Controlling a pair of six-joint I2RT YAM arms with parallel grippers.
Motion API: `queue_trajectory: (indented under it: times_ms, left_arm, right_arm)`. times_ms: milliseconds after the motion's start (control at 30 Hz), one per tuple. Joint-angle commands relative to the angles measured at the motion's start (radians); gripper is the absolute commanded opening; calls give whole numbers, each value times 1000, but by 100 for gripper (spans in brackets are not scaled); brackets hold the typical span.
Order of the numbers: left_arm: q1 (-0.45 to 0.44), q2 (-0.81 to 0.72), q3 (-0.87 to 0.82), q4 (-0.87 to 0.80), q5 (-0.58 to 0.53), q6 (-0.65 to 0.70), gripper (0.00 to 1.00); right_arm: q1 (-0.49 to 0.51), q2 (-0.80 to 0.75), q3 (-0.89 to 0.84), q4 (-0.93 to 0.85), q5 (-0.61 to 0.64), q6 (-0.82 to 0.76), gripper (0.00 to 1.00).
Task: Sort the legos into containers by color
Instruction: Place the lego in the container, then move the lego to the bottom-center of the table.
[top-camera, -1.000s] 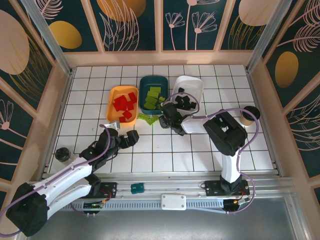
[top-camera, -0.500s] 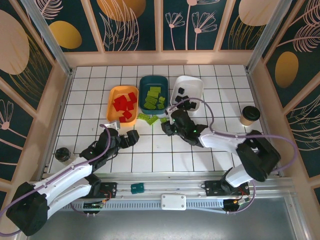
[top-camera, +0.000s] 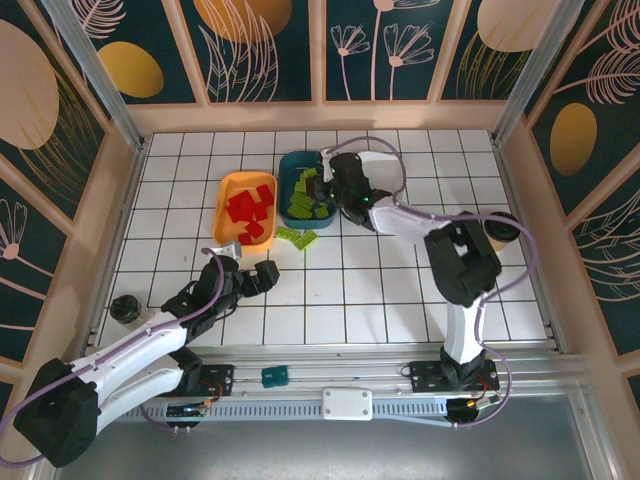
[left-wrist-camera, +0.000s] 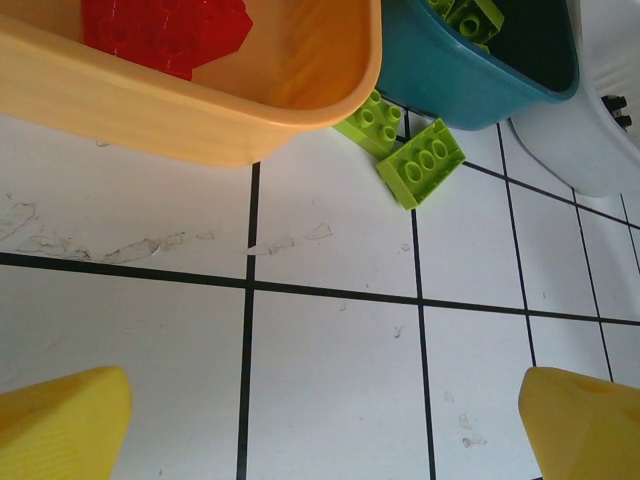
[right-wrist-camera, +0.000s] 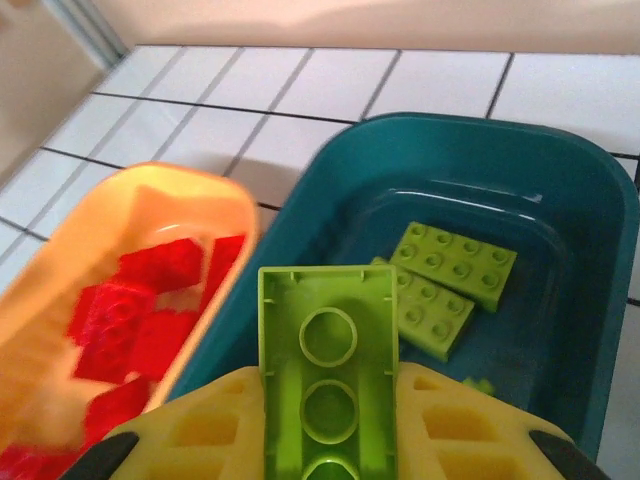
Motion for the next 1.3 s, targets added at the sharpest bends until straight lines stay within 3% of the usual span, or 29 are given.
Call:
queue_trajectory:
  times_ms: [0,133,267,567,800,933,1133,1267]
  left_arm:
    - [1,-11,11,1,2,-5,99]
    - [1,-21,8,-1,-2,-6,99]
    - [1,-16,12,-1,-8,2,99]
    - [0,12,23,19,2,10,99]
    - [2,50,29,40,17,16,99]
    - [2,60,41,39,18,20,99]
    - [1,45,47,12,9,23,99]
    - [1,23,44,-4,2,22,99]
  right_arm:
    - [-26,90,112,-44,-6,28,30]
    - [-34,115,145,-63,14,30,60]
    - [-20,7,37,-16,19,36,68]
    - [122,-338,-377,95,119,64,69]
    - [236,-470,-596,158,211,156,70]
    - [246,-436,-660,207,252,224,69]
    - [244,-278,-617,263,281,247,60]
    - [239,-179,-566,312,260,260,59]
